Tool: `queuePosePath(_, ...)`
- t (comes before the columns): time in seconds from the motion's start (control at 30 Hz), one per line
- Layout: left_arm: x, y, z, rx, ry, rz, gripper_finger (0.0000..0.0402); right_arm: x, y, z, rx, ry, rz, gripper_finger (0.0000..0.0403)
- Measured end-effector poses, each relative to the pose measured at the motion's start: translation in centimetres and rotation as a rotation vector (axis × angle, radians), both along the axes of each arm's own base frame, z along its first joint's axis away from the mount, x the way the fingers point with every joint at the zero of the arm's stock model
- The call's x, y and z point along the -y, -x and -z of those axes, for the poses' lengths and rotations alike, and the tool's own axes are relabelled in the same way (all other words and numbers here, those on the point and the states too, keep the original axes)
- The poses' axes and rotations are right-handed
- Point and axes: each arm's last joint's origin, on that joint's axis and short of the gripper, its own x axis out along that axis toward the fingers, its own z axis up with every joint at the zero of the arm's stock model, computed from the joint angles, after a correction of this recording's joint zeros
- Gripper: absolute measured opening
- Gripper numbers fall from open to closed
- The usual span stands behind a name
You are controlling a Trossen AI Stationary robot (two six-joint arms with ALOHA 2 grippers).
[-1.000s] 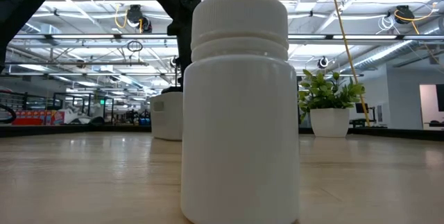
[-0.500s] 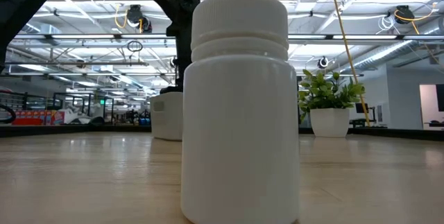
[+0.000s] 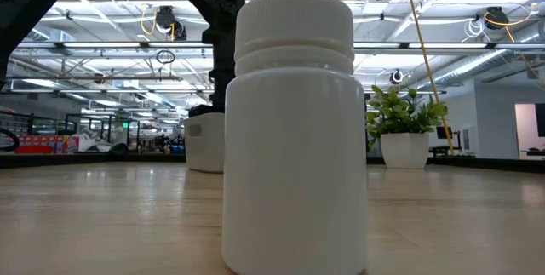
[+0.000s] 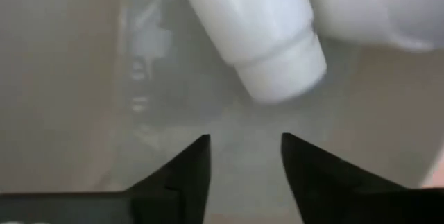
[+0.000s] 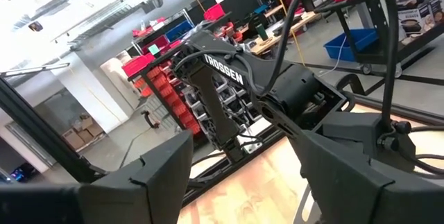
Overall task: Pick and place pill bottles into a basket
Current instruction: Put the white pill bottle into the gray bin
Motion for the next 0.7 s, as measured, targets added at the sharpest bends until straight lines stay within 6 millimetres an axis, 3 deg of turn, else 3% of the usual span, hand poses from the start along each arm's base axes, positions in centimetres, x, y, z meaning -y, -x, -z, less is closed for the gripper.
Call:
queuePosePath(0.13,0.5,0.1,-0.3,0.004,0.069,-0.001,0.0229,0.0,0.0,0.0,-0.001,0.004,0.0,0.0256)
queuePosePath(0.27,0.4,0.0,-1.3,0.049,0.023,-0.029,0.0252,0.0,0.0,0.0,-0.004,0.009,0.001,0.0256)
queuePosePath(0.57,-3.5,0.5,-2.2,0.144,-0.034,-0.236,0.0261,0.0,0.0,0.0,-0.008,0.01,0.001,0.0256)
queuePosePath(0.7,-4.3,0.6,-2.3,0.165,-0.025,-0.278,0.0253,0.0,0.0,0.0,-0.008,0.009,0.001,0.0256)
